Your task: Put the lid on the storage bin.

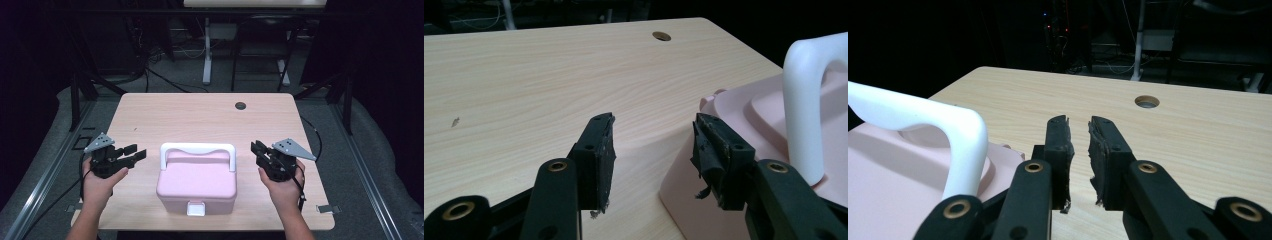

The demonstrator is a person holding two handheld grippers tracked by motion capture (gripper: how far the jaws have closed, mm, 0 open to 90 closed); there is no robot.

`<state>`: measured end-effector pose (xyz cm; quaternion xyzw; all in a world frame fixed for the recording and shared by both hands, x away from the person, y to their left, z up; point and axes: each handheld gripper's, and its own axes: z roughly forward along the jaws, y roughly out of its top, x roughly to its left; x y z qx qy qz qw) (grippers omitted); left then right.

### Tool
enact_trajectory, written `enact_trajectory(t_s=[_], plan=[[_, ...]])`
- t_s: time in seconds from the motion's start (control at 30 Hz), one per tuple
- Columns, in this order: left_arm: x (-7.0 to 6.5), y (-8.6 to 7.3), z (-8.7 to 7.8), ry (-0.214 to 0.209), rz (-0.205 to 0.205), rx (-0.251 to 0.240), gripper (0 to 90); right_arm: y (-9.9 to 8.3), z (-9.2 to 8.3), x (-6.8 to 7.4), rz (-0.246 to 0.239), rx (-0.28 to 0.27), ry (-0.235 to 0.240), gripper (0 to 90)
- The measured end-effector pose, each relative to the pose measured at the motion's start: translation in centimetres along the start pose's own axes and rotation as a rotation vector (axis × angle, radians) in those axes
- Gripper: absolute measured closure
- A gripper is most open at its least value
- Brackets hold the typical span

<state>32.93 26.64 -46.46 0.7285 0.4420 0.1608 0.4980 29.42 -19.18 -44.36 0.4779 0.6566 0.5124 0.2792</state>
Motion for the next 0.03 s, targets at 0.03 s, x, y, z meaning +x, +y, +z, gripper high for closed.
enact_trajectory(t_s=[0.03], plan=[[0.0, 0.01, -0.01, -0.001, 0.0, -0.001, 50.8, -0.02, 0.04, -0.02, 0.001, 0.003, 0.0, 76.2]])
